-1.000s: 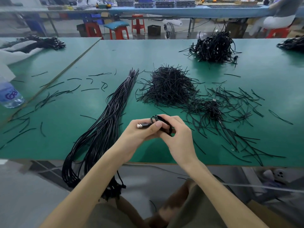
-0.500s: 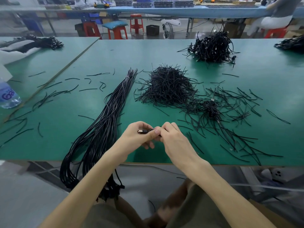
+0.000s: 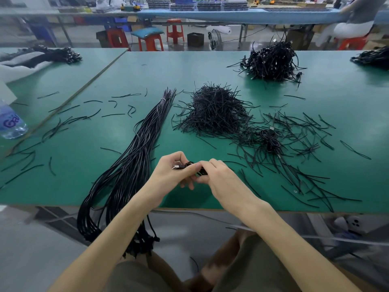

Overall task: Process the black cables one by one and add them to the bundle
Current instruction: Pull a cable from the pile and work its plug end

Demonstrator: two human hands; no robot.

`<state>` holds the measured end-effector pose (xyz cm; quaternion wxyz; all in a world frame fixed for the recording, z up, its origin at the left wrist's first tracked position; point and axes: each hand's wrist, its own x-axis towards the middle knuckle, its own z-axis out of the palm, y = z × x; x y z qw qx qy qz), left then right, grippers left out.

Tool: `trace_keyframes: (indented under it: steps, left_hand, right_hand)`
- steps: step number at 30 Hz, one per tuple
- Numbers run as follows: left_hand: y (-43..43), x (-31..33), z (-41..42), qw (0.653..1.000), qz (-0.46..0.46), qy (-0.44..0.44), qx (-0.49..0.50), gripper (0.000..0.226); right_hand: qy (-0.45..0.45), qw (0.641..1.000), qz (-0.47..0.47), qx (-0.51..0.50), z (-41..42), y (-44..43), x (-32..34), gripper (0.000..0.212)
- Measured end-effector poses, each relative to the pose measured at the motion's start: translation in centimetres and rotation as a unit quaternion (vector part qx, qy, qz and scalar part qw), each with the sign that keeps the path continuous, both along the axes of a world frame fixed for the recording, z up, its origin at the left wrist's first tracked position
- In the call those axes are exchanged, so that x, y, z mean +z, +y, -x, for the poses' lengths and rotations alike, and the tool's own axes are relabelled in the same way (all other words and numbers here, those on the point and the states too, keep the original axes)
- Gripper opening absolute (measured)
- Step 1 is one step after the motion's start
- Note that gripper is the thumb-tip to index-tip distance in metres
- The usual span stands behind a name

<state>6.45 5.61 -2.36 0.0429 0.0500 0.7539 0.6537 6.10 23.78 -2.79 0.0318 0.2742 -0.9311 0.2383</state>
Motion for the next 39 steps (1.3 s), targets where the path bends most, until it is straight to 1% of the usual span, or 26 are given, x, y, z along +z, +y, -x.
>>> trace_keyframes:
  steps: [2, 5, 8, 10, 13, 17, 20, 23, 27, 29, 31, 33, 34, 35, 36, 37, 38, 39]
  left_hand:
    - [0.2, -0.1, 0.1, 1.0, 0.0, 0.003, 0.003, 0.031]
    - [0.4, -0.2, 0.0, 1.0, 0.004, 0.001, 0.01, 0.029]
    - [0.5, -0.2, 0.0, 1.0, 0.002, -0.003, 0.016, 0.028]
    - [0.4, -0.1, 0.1, 1.0, 0.009, -0.011, 0.003, 0.027]
    - [0.0, 0.2, 0.3, 0.998, 0.022, -0.041, -0.043, 0.027]
    - [-0.6, 0.8, 0.6, 0.991, 0.037, -0.079, -0.104, 0.027]
    - [-1.2, 1.7, 0.9, 0.979, 0.08, -0.105, -0.158, 0.029]
    - [-2.0, 2.7, 1.4, 0.956, 0.123, -0.133, -0.231, 0.027]
    - [-1.9, 2.9, 1.8, 0.938, 0.196, -0.121, -0.261, 0.041]
    - [-1.6, 2.5, 2.0, 0.943, 0.195, -0.127, -0.239, 0.044]
    - [-1.1, 1.9, 2.3, 0.954, 0.194, -0.126, -0.189, 0.041]
    - [-0.4, 1.2, 2.8, 0.967, 0.196, -0.101, -0.128, 0.039]
    - [-0.2, 0.8, 3.1, 0.975, 0.182, -0.09, -0.093, 0.038]
    - [0.0, 0.5, 3.5, 0.982, 0.158, -0.085, -0.053, 0.038]
    - [-0.1, 0.2, 3.9, 0.988, 0.129, -0.084, -0.015, 0.038]
    - [-0.2, 0.0, 4.2, 0.991, 0.098, -0.086, 0.019, 0.039]
    - [-0.3, -0.2, 4.4, 0.993, 0.071, -0.087, 0.046, 0.039]
    - [-0.4, -0.4, 4.6, 0.993, 0.05, -0.086, 0.066, 0.039]
  right_hand:
    - [-0.01, 1.0, -0.015, -0.004, 0.2, 0.0, -0.2, 0.028]
    - [-0.013, 0.998, -0.065, 0.006, 0.0, 0.0, -0.1, 0.025]
    - [-0.004, 0.996, -0.086, 0.016, -0.3, 0.0, 0.2, 0.028]
    - [0.018, 0.995, -0.099, 0.007, -0.5, 0.1, 0.4, 0.022]
    - [0.045, 0.992, -0.121, -0.006, -0.5, 0.5, 0.5, 0.017]
    - [0.062, 0.991, -0.115, 0.0, -0.3, 0.8, 0.8, 0.013]
    - [0.065, 0.99, -0.122, 0.004, 0.0, 0.9, 0.8, 0.02]
    - [0.088, 0.985, -0.142, 0.032, 0.0, 0.8, 0.9, 0.029]
    - [0.138, 0.977, -0.148, 0.072, 0.4, 0.2, 1.2, 0.027]
    - [0.153, 0.974, -0.148, 0.072, 1.3, 0.0, 1.2, 0.029]
    - [0.157, 0.976, -0.138, 0.067, 2.4, -0.1, 1.0, 0.032]
    - [0.184, 0.969, -0.157, 0.056, 3.6, -0.4, 1.0, 0.03]
    - [0.204, 0.964, -0.165, 0.038, 4.2, -0.5, 1.0, 0.036]
    - [0.219, 0.962, -0.16, 0.011, 4.6, -0.5, 1.1, 0.046]
    - [0.231, 0.963, -0.138, -0.023, 4.9, -0.6, 1.1, 0.056]
    - [0.238, 0.963, -0.106, -0.063, 5.2, -0.7, 1.1, 0.061]
    - [0.236, 0.964, -0.063, -0.104, 5.6, -0.7, 1.0, 0.06]
    - [0.221, 0.965, -0.015, -0.142, 5.9, -0.7, 0.8, 0.054]
